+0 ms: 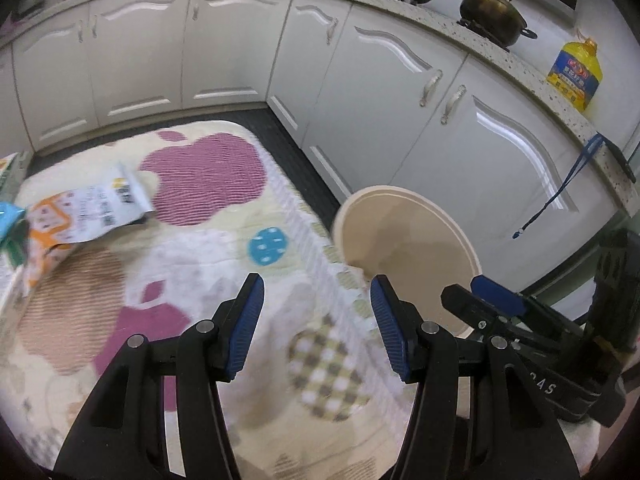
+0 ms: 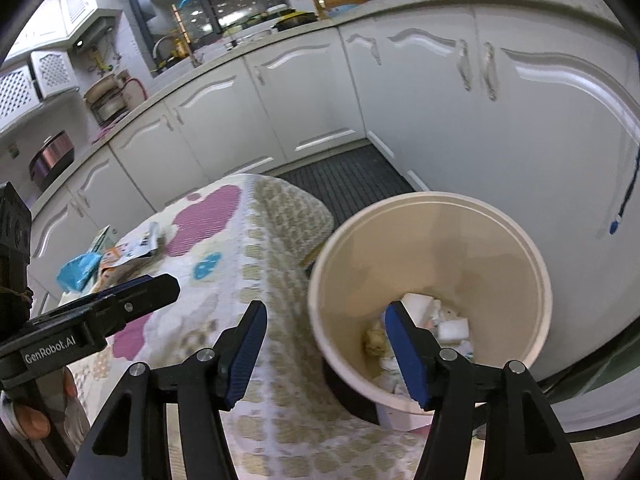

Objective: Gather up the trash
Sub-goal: 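Move both open tools back toward the table, then grasp the blue wipes packet with the left tool while the right grasps the white-orange snack bag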

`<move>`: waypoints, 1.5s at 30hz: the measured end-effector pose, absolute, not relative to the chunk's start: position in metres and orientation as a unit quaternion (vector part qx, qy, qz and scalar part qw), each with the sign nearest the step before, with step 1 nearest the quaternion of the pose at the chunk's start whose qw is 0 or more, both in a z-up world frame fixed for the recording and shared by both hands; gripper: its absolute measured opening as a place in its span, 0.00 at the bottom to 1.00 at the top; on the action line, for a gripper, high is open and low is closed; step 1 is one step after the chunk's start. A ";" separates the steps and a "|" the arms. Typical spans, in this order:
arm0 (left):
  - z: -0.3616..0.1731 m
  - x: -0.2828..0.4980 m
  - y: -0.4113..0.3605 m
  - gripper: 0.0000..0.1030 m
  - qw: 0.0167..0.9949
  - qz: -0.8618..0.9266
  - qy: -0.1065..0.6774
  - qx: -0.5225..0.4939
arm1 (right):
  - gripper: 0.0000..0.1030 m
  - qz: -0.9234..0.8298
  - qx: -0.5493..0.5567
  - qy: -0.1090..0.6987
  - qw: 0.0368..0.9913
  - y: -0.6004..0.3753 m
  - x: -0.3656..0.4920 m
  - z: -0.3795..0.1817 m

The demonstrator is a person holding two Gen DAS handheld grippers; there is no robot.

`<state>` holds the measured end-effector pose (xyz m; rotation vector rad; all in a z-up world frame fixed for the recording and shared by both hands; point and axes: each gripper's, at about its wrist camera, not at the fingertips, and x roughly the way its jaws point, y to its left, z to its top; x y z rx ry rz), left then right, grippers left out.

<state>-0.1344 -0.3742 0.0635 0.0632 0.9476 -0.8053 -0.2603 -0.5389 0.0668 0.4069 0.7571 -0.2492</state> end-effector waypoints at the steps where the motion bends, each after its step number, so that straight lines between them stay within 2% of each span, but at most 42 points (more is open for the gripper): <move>1: 0.065 -0.134 -0.366 0.52 0.816 -0.373 0.441 0.030 | 0.58 -0.117 0.195 0.366 0.902 -0.535 -0.259 0.068; 9: 0.074 -0.127 -0.305 0.53 0.832 -0.344 0.436 0.013 | 0.59 -0.078 0.180 0.370 0.908 -0.498 -0.237 0.078; 15: 0.085 -0.110 -0.242 0.59 0.848 -0.309 0.431 -0.013 | 0.60 -0.041 0.169 0.375 0.911 -0.466 -0.219 0.082; 20: 0.091 -0.092 -0.187 0.60 0.863 -0.269 0.426 -0.030 | 0.63 -0.004 0.165 0.387 0.907 -0.436 -0.194 0.080; 26: 0.095 -0.066 -0.136 0.61 0.874 -0.230 0.425 -0.048 | 0.63 0.048 0.204 0.400 0.892 -0.410 -0.160 0.073; 29: 0.096 -0.059 -0.128 0.70 0.878 -0.224 0.421 -0.044 | 0.63 0.061 0.221 0.406 0.885 -0.398 -0.139 0.068; 45: 0.079 -0.004 -0.144 0.71 0.873 -0.219 0.436 -0.012 | 0.65 0.086 0.365 0.416 0.829 -0.389 -0.058 0.027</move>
